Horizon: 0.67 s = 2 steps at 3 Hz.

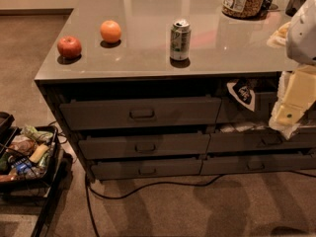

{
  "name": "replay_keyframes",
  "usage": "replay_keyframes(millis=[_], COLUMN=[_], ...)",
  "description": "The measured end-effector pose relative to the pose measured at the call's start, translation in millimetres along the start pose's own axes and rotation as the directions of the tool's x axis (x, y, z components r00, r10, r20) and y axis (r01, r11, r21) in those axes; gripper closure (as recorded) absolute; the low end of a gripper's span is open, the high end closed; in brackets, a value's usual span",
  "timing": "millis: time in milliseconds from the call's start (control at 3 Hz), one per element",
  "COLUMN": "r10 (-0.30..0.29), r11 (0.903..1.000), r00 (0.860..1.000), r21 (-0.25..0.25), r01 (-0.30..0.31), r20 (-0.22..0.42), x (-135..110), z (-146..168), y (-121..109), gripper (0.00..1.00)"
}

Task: Open middle drawer

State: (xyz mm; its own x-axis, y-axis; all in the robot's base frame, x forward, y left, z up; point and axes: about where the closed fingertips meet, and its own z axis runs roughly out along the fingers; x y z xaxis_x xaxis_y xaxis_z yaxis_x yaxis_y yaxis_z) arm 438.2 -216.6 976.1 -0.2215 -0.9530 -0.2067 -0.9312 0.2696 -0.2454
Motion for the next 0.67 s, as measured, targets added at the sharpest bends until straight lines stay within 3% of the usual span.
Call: replay_keyframes(millis=[333, 667], r10=[0.000, 0.001], r11=[1.0000, 0.9996], r00=[1.000, 0.999], r21=[0.000, 0.029], r01=[0.000, -0.002], r20=[0.000, 0.050], x=[0.0, -3.4], z=[0.0, -3.9], y=[0.0, -0.4], gripper=[0.00, 0.00])
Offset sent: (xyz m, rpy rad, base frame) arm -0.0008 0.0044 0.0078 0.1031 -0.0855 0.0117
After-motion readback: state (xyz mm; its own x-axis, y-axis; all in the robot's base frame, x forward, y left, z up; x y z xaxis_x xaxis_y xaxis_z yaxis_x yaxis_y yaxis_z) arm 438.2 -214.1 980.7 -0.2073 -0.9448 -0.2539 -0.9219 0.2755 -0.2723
